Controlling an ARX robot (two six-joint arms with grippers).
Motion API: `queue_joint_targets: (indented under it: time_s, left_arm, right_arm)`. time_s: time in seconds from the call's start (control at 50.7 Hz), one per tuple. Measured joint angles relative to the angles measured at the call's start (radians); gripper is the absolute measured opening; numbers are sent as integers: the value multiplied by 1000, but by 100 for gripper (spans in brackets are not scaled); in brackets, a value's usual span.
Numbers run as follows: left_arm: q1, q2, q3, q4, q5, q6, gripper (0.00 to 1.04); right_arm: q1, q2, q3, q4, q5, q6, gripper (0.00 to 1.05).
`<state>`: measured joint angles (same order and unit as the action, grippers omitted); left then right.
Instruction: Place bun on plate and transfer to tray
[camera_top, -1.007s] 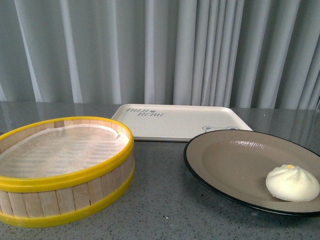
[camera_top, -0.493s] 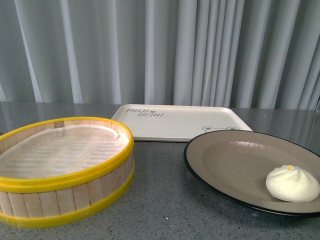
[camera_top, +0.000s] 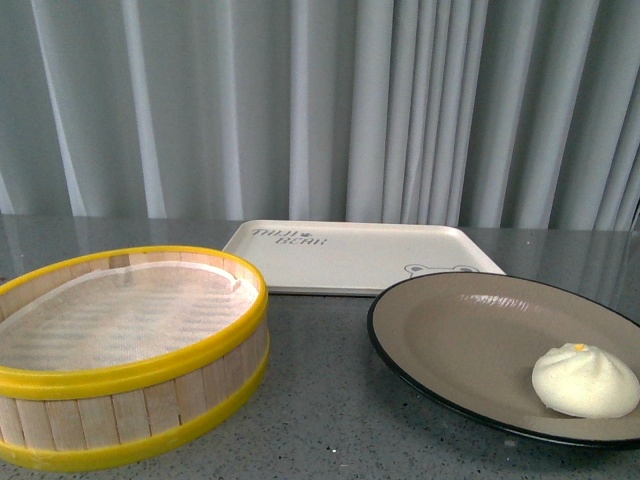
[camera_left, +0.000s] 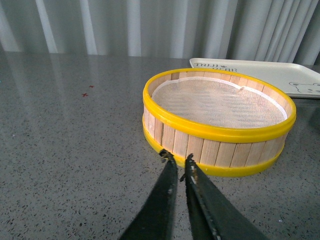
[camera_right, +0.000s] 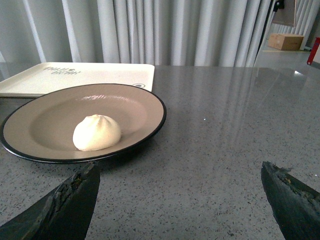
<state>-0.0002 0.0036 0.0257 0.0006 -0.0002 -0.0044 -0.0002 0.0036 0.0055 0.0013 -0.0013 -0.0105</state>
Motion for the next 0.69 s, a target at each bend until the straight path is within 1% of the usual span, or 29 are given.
queue_joint_targets:
  time_s: [0.059, 0.138, 0.296, 0.316, 0.355, 0.395, 0.474, 0.513, 0.572, 0.612, 0.632, 0.671, 0.691]
  left_arm:
    - [0, 0, 0, 0, 0, 0, 23]
    - [0, 0, 0, 0, 0, 0, 34]
    - [0, 0, 0, 0, 0, 0, 59]
    - [0, 0, 0, 0, 0, 0, 61]
    - [0, 0, 0, 0, 0, 0, 68]
    - [0, 0, 0, 0, 0, 0, 78]
    - [0, 0, 0, 0, 0, 0, 96]
    - [0, 0, 0, 0, 0, 1, 100]
    - [0, 0, 0, 0, 0, 1, 98]
    - [0, 0, 0, 0, 0, 1, 98]
    - [0, 0, 0, 0, 0, 1, 98]
    - [0, 0, 0, 0, -1, 1, 98]
    - [0, 0, 0, 0, 0, 1, 98]
  right_arm:
    - [0, 0, 0, 0, 0, 0, 96]
    - [0, 0, 0, 0, 0, 0, 96]
    - [0, 0, 0, 0, 0, 0, 96]
    - [0, 0, 0, 0, 0, 0, 96]
    - [0, 0, 0, 0, 0, 0, 96]
    - [0, 0, 0, 0, 0, 0, 96]
    - [0, 0, 0, 0, 0, 0, 96]
    - [0, 0, 0, 0, 0, 0, 96]
    - [5, 6, 2, -8, 18, 14, 96]
    - [35, 50, 30, -68, 108, 71, 96]
    - [44, 70, 38, -76, 136, 85, 96]
    - [79, 164, 64, -67, 240, 124, 96]
    - [89, 188, 69, -58, 263, 126, 96]
